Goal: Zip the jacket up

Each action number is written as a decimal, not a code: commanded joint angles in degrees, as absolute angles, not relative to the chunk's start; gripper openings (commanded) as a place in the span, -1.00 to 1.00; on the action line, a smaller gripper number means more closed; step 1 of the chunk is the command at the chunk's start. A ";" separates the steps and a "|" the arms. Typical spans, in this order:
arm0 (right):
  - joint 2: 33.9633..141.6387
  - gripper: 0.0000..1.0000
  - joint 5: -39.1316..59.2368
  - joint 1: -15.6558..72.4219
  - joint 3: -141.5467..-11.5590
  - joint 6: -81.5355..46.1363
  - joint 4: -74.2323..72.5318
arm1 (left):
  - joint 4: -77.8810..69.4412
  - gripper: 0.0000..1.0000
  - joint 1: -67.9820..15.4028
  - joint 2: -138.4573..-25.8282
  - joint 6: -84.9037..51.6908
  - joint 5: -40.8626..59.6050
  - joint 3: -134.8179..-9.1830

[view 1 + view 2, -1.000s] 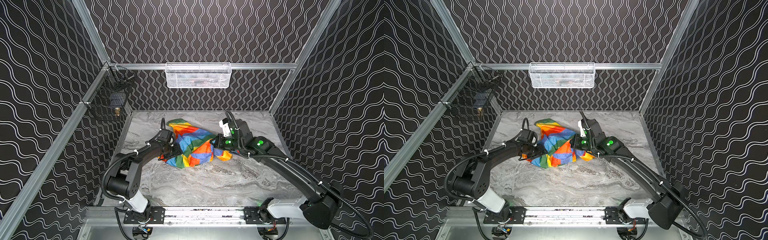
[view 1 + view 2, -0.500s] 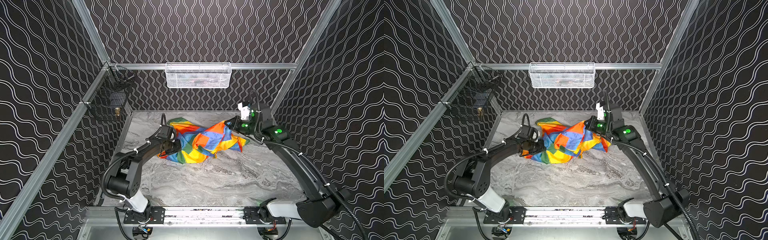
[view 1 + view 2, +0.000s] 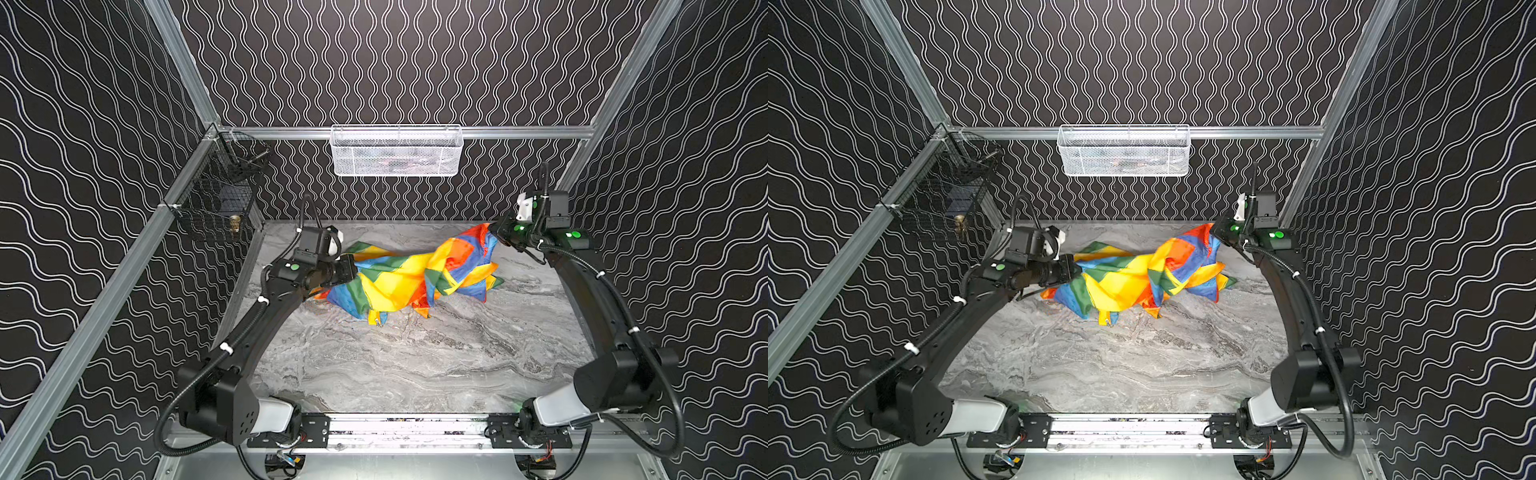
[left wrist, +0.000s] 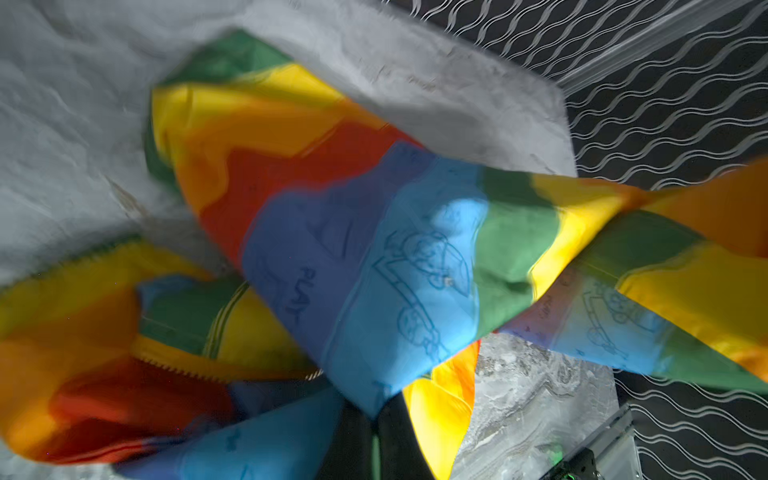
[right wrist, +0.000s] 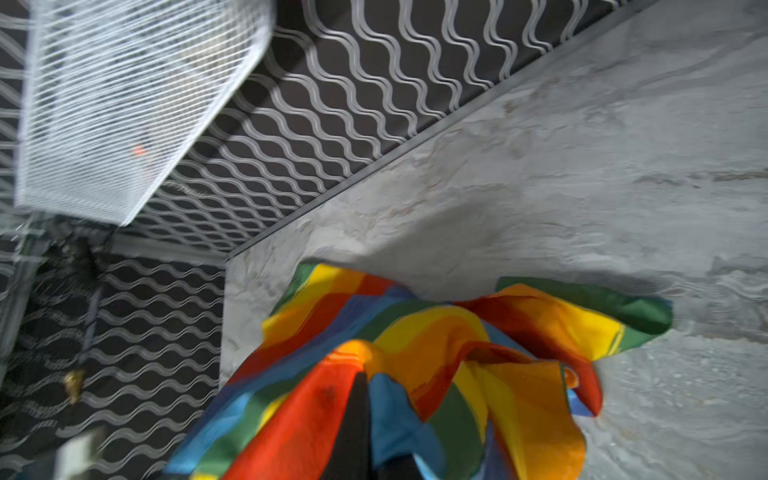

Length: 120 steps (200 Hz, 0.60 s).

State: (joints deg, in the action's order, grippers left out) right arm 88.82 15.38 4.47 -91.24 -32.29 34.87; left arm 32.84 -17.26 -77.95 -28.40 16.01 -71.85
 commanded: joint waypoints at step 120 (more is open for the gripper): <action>110.85 -0.09 27.38 2.23 -88.75 -31.20 26.61 | 34.12 -1.00 -17.14 -84.11 -25.58 21.82 -90.73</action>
